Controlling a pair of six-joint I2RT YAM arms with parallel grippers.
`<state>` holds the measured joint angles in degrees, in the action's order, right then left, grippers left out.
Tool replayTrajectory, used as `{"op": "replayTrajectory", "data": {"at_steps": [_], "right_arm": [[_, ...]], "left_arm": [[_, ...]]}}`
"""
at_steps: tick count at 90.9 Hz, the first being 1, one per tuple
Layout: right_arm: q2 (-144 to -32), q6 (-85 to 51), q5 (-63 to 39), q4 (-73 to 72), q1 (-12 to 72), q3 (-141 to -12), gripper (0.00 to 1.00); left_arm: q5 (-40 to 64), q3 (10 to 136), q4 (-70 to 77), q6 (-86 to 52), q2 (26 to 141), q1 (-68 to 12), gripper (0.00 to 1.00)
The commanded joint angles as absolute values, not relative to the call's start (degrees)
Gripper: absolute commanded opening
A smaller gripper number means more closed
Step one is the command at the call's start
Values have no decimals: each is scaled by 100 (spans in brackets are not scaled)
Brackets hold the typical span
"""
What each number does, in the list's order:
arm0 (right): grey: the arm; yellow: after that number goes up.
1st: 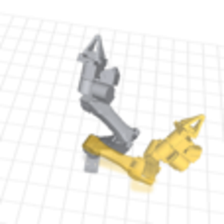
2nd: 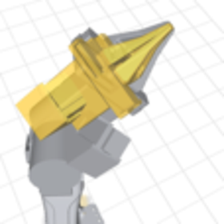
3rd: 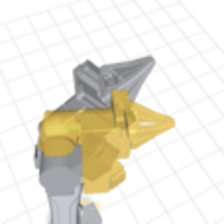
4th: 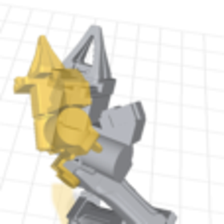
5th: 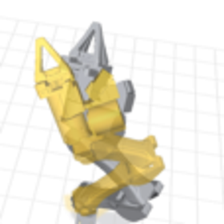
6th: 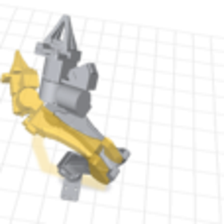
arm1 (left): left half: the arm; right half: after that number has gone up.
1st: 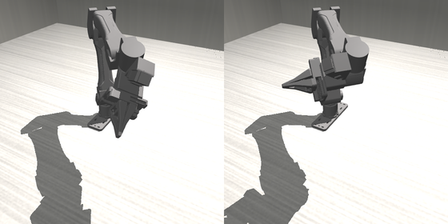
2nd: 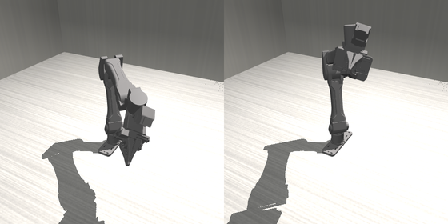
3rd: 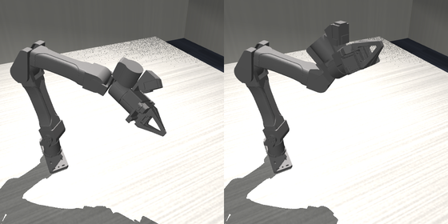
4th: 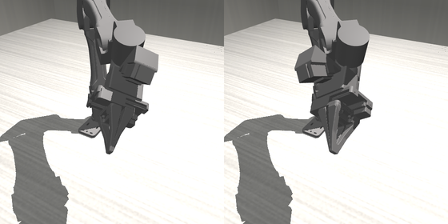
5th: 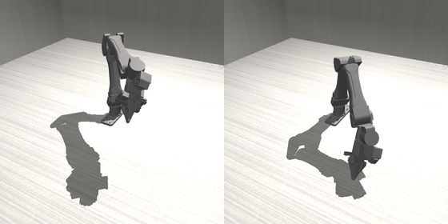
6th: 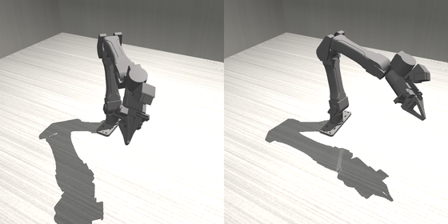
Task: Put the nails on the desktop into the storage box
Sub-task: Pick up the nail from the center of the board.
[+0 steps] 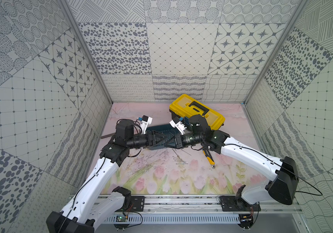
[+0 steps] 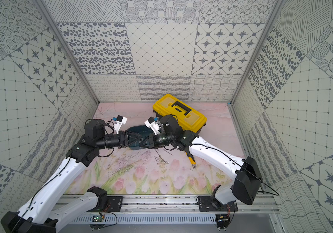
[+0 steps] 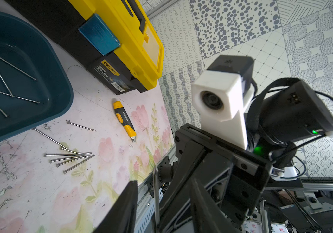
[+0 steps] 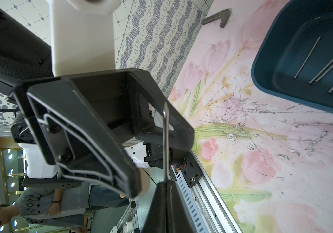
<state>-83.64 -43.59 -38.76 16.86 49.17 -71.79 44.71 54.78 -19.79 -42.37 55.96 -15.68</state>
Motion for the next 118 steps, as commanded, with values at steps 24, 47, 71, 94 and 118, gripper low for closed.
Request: {"op": "replayTrajectory", "data": {"at_steps": [24, 47, 71, 94, 118], "right_arm": [[-8481, -4438, -3852, 1388, 4932, -7251, 0], [-8537, -4428, -3770, 1383, 4929, -7276, 0], [-8616, -4490, -3733, 1397, 4820, -7339, 24], [-8204, -3657, -2848, 2307, 4461, -7429, 38], [-8146, -2436, -1898, 3507, 4469, -7833, 38]], "left_arm": [[4421, 5682, -2190, -3885, 5757, -1538, 29], [4464, 5747, -2334, -3807, 5885, -1542, 7], [4476, 5944, -2525, -3672, 6093, -1527, 0], [3639, 6657, -3831, -3027, 6729, -1512, 0], [2069, 7455, -4549, -2804, 7943, -1512, 0]]}}
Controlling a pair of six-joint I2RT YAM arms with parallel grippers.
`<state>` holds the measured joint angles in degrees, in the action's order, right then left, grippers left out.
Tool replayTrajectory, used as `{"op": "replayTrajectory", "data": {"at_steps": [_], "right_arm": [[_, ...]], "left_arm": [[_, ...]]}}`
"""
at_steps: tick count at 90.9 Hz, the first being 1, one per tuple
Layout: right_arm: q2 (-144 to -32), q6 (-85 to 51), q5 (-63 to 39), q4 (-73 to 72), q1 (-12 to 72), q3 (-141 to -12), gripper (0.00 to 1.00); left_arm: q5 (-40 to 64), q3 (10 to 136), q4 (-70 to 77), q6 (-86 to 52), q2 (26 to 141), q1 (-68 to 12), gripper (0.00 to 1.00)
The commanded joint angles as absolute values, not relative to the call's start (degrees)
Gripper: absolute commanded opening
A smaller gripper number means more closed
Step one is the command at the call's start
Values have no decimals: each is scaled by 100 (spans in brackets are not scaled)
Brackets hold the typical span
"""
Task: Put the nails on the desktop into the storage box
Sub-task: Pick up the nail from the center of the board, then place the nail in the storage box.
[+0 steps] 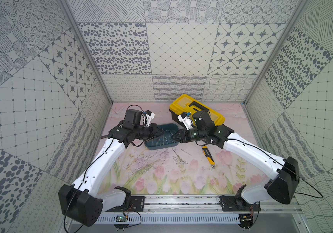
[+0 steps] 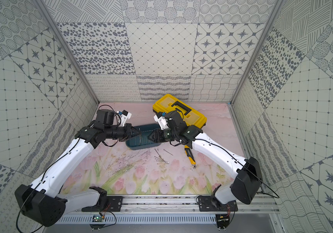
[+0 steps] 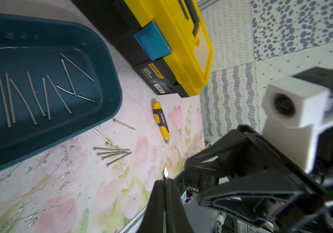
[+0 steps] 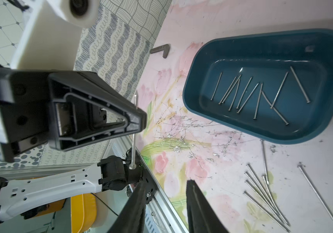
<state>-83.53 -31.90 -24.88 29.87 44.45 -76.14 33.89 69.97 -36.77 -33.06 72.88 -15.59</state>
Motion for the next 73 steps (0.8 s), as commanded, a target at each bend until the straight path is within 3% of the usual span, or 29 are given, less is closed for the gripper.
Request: {"op": "replayTrajectory", "data": {"at_steps": [1, 38, 73], "right_arm": [[-8142, -2409, -1867, 3538, 4467, -7837, 38], [-7826, -1302, -795, 4345, 4623, -7796, 39], [-7696, -1214, -543, 4424, 4623, -7586, 39]], "left_arm": [[2032, 7485, -4555, -2795, 8010, -1512, 0], [1498, 8366, -4384, -2373, 10026, -1509, 0], [1211, 8752, -4092, -2154, 11286, -1512, 0]]}}
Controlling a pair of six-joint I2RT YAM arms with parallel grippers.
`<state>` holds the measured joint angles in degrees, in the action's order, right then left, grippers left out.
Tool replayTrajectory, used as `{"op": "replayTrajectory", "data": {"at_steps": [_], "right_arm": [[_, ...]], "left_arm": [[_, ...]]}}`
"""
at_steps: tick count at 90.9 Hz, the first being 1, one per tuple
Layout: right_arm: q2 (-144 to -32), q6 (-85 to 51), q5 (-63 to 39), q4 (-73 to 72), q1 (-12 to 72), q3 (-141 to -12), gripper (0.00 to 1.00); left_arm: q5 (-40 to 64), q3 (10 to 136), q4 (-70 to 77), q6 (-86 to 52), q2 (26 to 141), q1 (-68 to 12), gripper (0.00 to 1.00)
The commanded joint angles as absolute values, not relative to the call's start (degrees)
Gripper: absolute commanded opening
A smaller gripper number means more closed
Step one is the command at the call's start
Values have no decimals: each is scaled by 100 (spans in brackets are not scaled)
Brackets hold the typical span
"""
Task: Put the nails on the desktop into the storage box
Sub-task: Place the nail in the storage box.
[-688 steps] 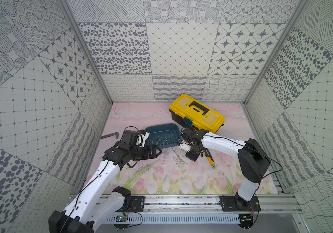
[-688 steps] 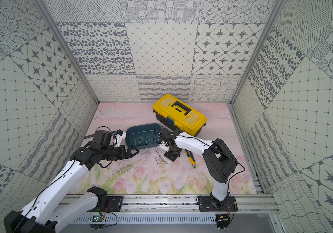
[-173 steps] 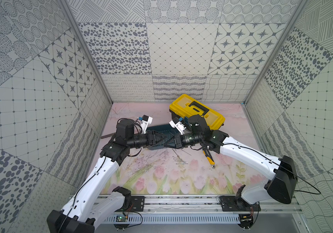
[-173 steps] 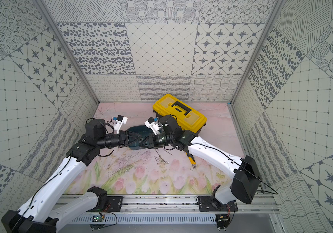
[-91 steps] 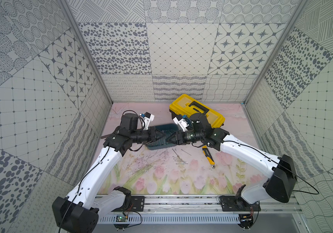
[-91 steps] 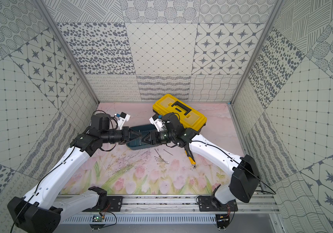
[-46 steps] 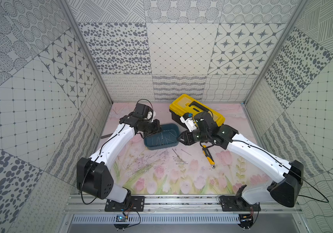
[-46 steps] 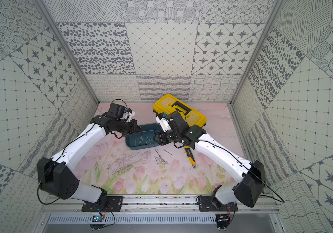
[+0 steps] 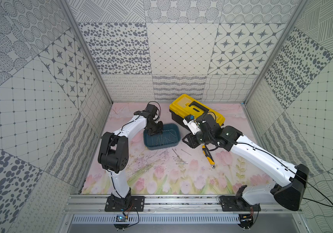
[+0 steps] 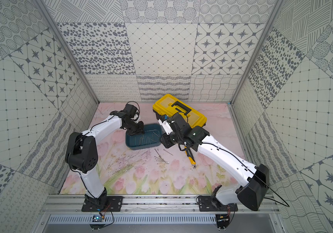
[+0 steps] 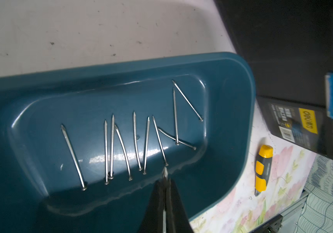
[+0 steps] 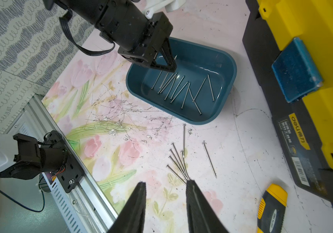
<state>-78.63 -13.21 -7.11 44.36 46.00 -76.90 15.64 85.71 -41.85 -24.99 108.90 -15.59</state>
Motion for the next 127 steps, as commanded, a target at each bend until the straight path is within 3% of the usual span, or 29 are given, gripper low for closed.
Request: {"op": "replayTrajectory", "data": {"at_steps": [1, 72, 84, 127], "right_arm": [[-7693, -1214, -539, 4427, 4623, -7577, 39], [-7878, -1534, -585, 4523, 4673, -6909, 39], [-7818, -1575, -433, 4524, 4677, -6848, 40], [-7512, -1593, -55, 4544, 4681, -6809, 43]], "left_arm": [[1208, 8753, -4085, -2145, 11321, -1507, 0], [1161, 8503, -3846, -2145, 11855, -1503, 0], [1119, 8481, -3865, -2136, 11813, -1503, 14], [1165, 8400, -4212, -2078, 10939, -1523, 21]]}}
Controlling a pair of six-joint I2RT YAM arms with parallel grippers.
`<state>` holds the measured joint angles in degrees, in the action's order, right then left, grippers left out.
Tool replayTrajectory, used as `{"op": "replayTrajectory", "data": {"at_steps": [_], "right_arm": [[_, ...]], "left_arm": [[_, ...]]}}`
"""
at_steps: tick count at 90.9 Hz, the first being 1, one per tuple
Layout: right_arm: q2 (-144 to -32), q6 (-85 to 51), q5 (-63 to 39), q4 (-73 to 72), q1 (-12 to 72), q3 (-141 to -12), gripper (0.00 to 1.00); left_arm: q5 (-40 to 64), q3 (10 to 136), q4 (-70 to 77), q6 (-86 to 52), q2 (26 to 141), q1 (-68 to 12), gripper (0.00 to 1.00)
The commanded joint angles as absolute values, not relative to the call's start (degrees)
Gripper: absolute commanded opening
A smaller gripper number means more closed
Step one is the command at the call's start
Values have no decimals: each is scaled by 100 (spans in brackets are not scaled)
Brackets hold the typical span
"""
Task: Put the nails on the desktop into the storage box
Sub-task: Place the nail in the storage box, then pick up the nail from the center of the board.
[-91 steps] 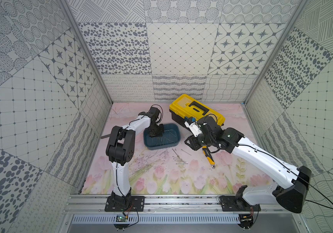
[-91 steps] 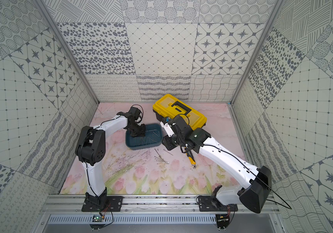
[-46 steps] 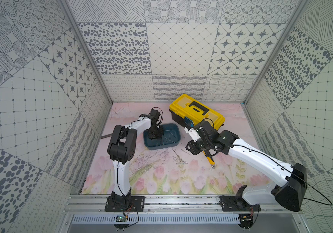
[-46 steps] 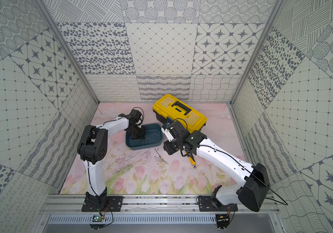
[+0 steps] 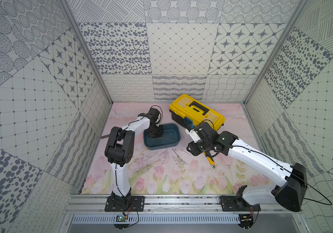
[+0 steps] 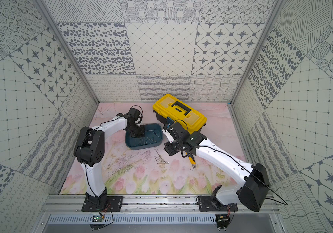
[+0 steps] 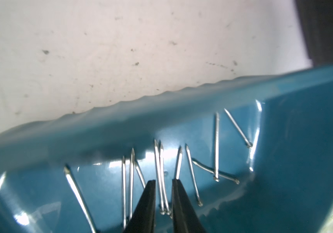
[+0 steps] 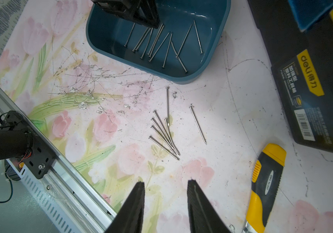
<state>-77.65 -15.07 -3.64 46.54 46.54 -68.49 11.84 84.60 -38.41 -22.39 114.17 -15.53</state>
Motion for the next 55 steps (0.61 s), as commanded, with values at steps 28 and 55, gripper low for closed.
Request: {"op": "replayTrajectory", "data": {"at_steps": [28, 55], "right_arm": [[-7226, -2576, -276, 4184, 4049, -6552, 60], [-6831, -3147, -992, 3683, 3549, -6181, 60]], "left_arm": [[1415, 7519, -3946, -682, 9519, -1953, 30], [2585, 7100, -4199, 1928, 8995, -2868, 45]]}}
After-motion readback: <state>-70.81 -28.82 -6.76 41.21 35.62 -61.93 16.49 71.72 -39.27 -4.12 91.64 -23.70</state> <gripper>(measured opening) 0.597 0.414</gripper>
